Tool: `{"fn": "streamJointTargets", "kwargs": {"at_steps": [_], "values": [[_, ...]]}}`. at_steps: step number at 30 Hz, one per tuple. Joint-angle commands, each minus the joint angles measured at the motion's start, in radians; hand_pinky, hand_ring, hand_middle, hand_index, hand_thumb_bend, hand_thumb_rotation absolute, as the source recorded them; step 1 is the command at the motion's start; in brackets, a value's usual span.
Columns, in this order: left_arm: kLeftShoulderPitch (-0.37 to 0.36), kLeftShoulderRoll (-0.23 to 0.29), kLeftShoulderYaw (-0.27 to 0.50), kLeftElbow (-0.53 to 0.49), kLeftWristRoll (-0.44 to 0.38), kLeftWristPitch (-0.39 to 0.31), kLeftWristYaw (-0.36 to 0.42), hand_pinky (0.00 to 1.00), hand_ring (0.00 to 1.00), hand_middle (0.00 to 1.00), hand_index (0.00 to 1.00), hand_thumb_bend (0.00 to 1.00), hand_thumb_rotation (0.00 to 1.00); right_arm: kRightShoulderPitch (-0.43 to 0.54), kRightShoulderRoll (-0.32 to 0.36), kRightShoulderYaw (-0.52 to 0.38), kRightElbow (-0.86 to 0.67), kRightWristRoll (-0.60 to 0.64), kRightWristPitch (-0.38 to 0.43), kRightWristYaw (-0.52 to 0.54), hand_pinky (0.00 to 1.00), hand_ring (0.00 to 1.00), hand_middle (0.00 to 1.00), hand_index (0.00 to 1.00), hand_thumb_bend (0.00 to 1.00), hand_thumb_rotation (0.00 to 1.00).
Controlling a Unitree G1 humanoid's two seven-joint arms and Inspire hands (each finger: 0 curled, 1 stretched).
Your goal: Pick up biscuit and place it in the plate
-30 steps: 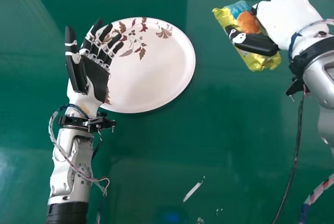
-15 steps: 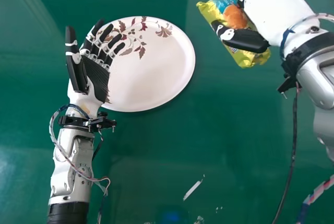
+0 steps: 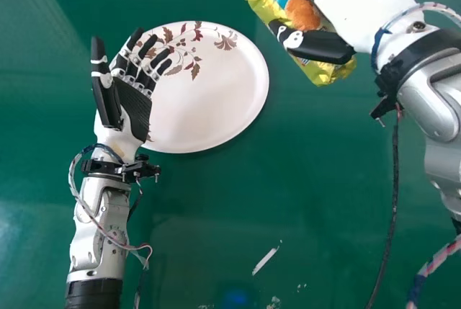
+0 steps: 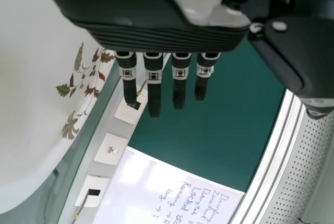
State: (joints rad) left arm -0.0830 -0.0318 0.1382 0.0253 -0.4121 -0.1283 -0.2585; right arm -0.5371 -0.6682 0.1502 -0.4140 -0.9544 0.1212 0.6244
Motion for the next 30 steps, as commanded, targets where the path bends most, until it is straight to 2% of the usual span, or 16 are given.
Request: {"fn": "streamJointTargets", "kwargs": {"at_steps": [1,6,14,30], "values": [[0.011,-0.002,0.003,-0.006,0.005,-0.005,0.002,0.90,0.82,0.92,0.95,1.00,0.55,-0.029,0.011,0.006,-0.014,0.005,-0.004,0.010,0.24,0.44,0.48,0.50,0.50,0.00],[0.007,0.000,0.006,0.007,0.002,-0.016,-0.011,0.89,0.83,0.92,0.94,1.00,0.52,-0.056,0.043,0.016,-0.006,0.021,0.002,0.019,0.24,0.44,0.48,0.50,0.50,0.00],[0.007,0.003,0.004,0.010,0.002,-0.012,-0.016,0.87,0.85,0.92,0.92,1.00,0.48,-0.100,0.079,0.026,0.059,0.070,-0.042,-0.022,0.24,0.44,0.48,0.50,0.50,0.00],[0.012,-0.003,0.001,0.004,0.002,-0.015,-0.016,0.87,0.83,0.91,0.93,1.00,0.55,-0.169,0.139,0.068,0.251,0.103,-0.150,-0.196,0.24,0.44,0.48,0.50,0.50,0.00]]}}
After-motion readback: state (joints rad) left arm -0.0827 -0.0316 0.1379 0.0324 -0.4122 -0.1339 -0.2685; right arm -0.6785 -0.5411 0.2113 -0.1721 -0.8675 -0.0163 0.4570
